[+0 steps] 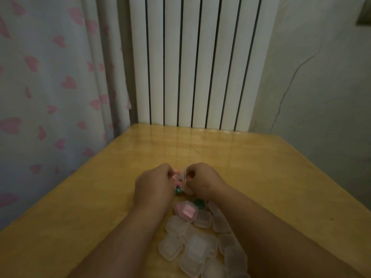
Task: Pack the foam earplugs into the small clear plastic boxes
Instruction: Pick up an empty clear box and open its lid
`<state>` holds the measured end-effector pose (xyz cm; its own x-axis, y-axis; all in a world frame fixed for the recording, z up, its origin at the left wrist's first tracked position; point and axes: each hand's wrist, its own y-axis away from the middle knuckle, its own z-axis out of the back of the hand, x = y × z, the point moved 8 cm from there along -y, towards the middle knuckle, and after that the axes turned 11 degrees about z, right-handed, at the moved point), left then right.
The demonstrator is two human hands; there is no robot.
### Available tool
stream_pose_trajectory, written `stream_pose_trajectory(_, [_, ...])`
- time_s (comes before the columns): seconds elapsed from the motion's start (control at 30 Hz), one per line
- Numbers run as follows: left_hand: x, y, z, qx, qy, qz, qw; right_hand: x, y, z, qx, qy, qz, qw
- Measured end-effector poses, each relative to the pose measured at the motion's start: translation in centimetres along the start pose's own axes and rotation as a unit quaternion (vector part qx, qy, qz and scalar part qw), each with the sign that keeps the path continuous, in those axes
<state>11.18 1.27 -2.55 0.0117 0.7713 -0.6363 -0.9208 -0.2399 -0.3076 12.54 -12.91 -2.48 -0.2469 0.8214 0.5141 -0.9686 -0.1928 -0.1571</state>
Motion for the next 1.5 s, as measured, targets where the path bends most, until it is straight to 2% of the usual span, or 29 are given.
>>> stream_pose_trajectory(0.07, [0.0, 0.0, 0.0, 0.001, 0.001, 0.003, 1.0, 0.0, 0.1, 0.1, -0.012, -0.023, -0.001, 1.0])
stream_pose_trajectory(0.17, [0.2, 0.0, 0.1, -0.006, 0.007, 0.014, 1.0, 0.1, 0.0, -0.7, 0.012, -0.042, -0.001, 0.999])
stream_pose_trajectory(0.37, [-0.4, 0.4, 0.7, -0.009, -0.003, 0.004, 1.0, 0.8, 0.2, -1.5, 0.039, -0.009, 0.045, 0.998])
stream_pose_trajectory(0.47, [-0.5, 0.4, 0.7, -0.003, -0.006, 0.002, 1.0, 0.9, 0.3, -1.2, 0.023, 0.008, 0.048, 0.999])
stream_pose_trajectory(0.63, [-0.3, 0.3, 0.8, -0.011, -0.024, 0.007, 1.0, 0.6, 0.4, 0.6, -0.053, 0.029, 0.037, 0.998])
stream_pose_trajectory(0.83, [-0.2, 0.2, 0.7, -0.018, -0.054, 0.0, 0.998, -1.1, 2.4, 3.2, -0.133, -0.016, 0.011, 0.991])
stream_pose_trajectory(1.0, [-0.9, 0.6, 0.9, -0.012, -0.077, -0.014, 0.997, -3.3, 5.0, 4.4, -0.152, -0.087, -0.048, 0.983])
stream_pose_trajectory(1.27, [-2.4, 1.6, 0.8, 0.005, -0.091, -0.047, 0.995, -3.8, 7.6, 5.2, -0.189, -0.202, -0.069, 0.958])
stream_pose_trajectory(1.5, [-1.8, 1.4, 0.1, 0.017, -0.093, -0.049, 0.994, -4.5, 4.5, 3.8, -0.151, -0.301, -0.138, 0.931])
